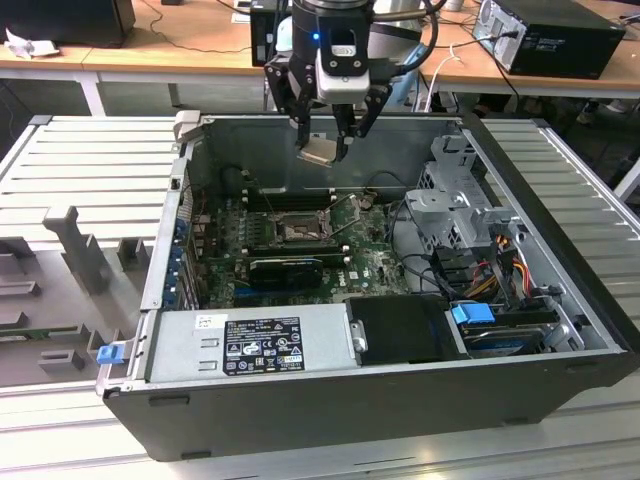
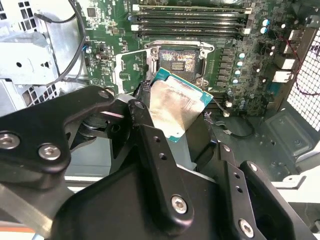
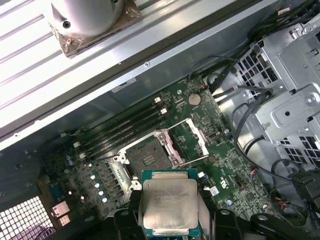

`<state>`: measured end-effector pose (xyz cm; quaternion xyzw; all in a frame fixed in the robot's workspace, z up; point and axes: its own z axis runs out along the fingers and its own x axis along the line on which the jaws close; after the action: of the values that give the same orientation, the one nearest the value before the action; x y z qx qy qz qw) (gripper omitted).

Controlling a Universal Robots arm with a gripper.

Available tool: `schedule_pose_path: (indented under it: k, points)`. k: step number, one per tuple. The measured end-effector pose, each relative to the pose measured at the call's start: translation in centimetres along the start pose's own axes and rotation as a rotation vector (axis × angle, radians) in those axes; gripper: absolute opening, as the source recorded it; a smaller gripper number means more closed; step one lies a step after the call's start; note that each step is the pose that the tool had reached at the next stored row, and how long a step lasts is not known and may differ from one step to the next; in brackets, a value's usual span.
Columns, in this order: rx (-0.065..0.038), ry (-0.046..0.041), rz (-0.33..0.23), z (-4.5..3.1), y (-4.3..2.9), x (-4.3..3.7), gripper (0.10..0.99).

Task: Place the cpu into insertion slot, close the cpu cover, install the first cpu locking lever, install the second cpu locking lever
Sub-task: 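Place the cpu into insertion slot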

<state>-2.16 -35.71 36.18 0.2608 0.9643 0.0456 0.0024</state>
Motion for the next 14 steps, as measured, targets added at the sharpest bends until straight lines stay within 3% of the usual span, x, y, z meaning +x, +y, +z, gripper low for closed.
schedule_pose_path:
  k: [4,14]
  points:
    - [0.0,-0.0023,0.027,0.11,-0.01,0.0,0.529]
    - [0.0,-0.0029,0.032,0.68,-0.06,-0.02,0.529]
